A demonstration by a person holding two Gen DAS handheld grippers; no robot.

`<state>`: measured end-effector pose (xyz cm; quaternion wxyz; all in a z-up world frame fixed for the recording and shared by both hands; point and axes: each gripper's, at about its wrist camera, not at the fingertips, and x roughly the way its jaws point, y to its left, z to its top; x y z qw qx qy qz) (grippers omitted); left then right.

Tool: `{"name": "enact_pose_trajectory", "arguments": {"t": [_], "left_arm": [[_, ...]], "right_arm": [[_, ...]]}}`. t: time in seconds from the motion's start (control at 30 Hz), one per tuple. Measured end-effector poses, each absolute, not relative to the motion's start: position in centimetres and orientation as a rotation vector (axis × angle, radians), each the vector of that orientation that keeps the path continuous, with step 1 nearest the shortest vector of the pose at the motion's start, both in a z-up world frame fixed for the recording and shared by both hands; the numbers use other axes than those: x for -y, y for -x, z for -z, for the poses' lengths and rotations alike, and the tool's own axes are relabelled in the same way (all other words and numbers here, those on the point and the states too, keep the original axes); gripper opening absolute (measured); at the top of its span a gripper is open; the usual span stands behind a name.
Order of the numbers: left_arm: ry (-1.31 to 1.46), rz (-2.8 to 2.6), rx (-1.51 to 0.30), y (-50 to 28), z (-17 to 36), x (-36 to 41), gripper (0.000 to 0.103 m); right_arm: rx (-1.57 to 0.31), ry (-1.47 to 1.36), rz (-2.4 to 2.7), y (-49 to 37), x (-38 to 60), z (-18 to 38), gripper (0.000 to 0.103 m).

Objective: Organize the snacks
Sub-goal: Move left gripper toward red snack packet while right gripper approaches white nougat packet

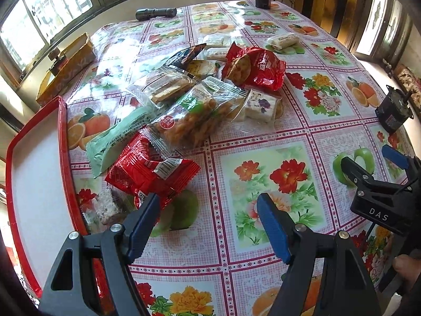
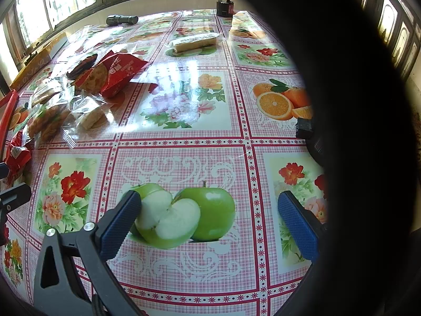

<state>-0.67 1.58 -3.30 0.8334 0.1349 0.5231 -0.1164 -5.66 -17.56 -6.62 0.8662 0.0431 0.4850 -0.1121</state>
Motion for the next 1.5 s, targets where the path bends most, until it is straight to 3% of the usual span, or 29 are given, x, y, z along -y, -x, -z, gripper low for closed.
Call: {"name": "enact_pose_trajectory", "arguments": {"t": [0.17,0.3,0.6,0.97,1.07,1.13,1.5], "left_arm": [[-0.296,0.24,-1.113,0.6,2.7,-1.9,0.076],[-0.241,0.255,-1.165,-0.3,2.0,-4.3,0.076],[-0.177,0.216,-1.242,-2.4,1.9,-10.1,0.076],[-0.194,0.207,-1.233,-3.8,1.8,-10.6,0.076],[-0.196,0.217,-1.26,-4.4,2.6,-10.0,0.076],[-0.185,0.233,-1.279,-4.8,3.1,-9.6,0.076],[-0.053,0.218,-1.371,-7.9,4.4,-7.4,0.076]], "right_arm": [[-1.117,-0.11,0.193,4.8,17.4,6.2,0.103],[-1.091,-0.188,0.068,4.7,15.8,4.2,0.103],[-1.061,0.044,-0.131,1.1,8.1,2.5,0.103],[-1.211,-0.008,-0.06,-6.9,8.2,6.6,0.103],[-1.168,0.048,-0.066,-7.6,7.7,6.5,0.091],[-1.155,0.067,-0.072,-7.7,7.6,6.3,0.076],[-1.163,0.07,-0.082,-7.1,9.2,6.1,0.074]]}}
